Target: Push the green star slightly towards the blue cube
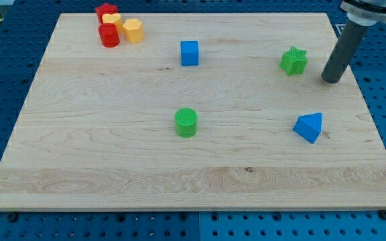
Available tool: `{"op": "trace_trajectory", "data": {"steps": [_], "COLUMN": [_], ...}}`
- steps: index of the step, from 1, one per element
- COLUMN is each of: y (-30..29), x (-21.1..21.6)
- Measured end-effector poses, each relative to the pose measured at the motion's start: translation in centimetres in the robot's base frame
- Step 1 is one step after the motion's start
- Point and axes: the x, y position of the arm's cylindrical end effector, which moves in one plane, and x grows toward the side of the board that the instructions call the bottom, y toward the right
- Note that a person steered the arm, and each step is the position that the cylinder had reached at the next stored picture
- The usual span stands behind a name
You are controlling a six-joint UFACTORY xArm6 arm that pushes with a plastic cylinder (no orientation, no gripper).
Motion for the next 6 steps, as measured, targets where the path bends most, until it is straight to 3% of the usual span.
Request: {"op": "trace_trajectory", "data": {"steps": [6], "y": [-4.8], "x": [-0.6]}}
